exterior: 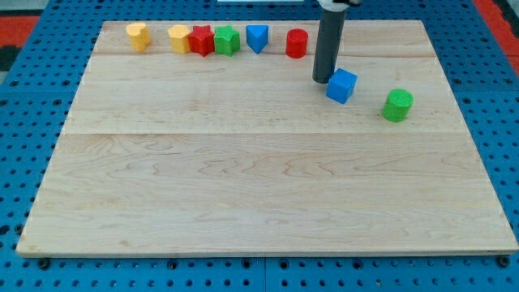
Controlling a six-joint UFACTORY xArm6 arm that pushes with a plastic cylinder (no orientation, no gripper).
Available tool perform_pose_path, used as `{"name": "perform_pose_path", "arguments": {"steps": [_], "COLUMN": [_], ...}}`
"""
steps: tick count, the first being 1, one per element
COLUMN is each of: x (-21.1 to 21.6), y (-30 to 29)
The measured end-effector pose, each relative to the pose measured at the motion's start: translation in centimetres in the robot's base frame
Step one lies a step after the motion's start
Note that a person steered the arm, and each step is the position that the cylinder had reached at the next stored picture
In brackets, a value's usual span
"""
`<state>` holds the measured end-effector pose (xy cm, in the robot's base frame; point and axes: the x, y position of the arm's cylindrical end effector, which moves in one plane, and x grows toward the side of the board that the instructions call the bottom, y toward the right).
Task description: Move blue cube closer to the green circle
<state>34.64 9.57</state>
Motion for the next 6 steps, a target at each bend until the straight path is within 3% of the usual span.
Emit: {"name": "perform_pose_path", "arguments": {"steps": [1, 2, 3, 6], "x": [2.8, 2.0, -1.8, 1.5], "y": [0.0, -0.8, -0.8, 1.9]}}
